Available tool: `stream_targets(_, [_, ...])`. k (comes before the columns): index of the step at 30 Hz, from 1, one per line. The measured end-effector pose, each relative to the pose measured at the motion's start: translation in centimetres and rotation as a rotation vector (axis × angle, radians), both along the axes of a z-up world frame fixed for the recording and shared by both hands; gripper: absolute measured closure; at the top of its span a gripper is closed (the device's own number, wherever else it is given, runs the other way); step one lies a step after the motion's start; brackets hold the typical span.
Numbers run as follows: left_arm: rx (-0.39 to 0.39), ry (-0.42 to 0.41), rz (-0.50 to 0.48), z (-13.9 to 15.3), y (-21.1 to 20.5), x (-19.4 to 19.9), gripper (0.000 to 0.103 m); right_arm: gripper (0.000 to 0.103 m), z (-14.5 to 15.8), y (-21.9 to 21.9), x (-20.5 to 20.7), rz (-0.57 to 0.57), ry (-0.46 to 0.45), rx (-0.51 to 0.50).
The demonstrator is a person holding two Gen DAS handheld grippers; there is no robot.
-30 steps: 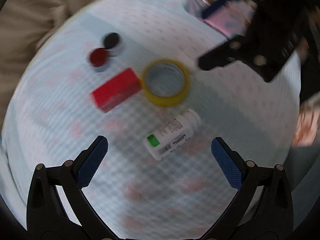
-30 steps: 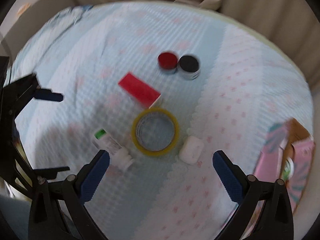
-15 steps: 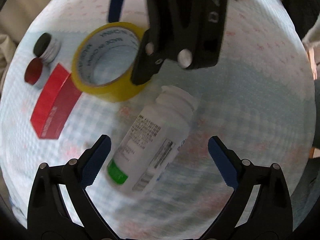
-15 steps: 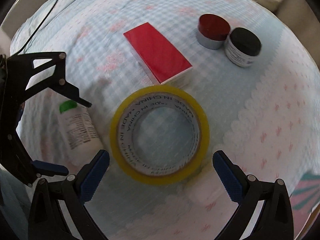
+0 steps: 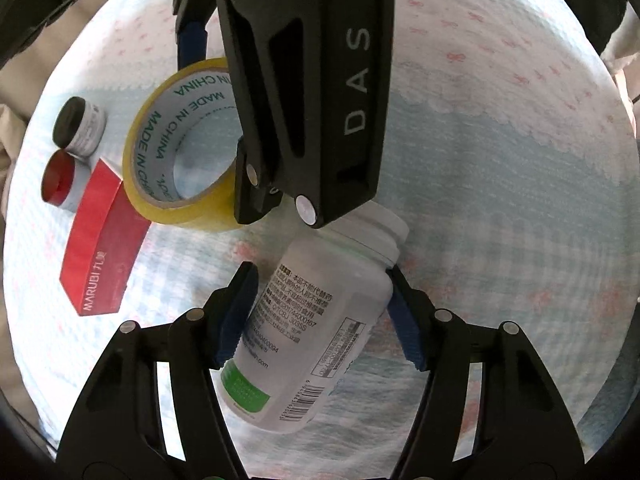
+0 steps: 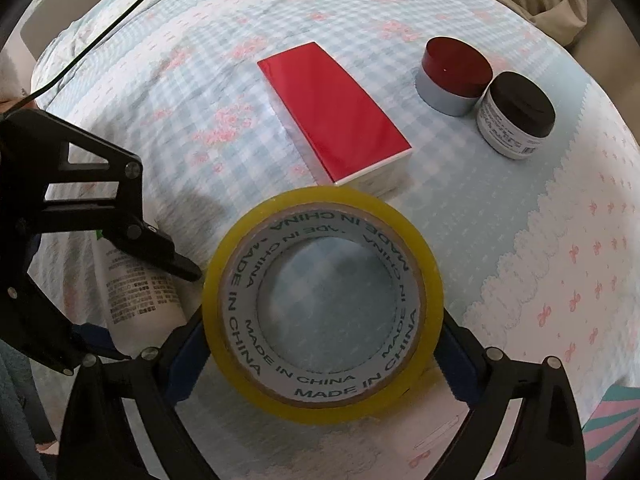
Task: Organize rigid objects
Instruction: 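Grasp the yellow tape roll with the right tool while the left grasps the white pill bottle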
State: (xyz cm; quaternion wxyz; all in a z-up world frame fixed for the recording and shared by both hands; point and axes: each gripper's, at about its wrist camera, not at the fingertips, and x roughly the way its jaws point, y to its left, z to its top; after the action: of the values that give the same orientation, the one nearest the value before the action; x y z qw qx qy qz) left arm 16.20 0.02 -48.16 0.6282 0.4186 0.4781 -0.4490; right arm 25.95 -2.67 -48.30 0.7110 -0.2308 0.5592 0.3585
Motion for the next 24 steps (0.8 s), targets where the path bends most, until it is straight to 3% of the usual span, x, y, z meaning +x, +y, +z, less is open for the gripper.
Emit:
stream_targets(12, [-0.034, 0.019, 0.093, 2.8, 2.6, 0.8, 0.048, 0.006, 1.8, -0.3, 0.2, -0.049, -0.016, -0.002])
stream_targets(24, [-0.054, 0.028, 0.252, 7.1, 6.3, 1.3, 0.053, 0.007, 6.4, -1.7, 0.1, -0.158, -0.056, 0.023])
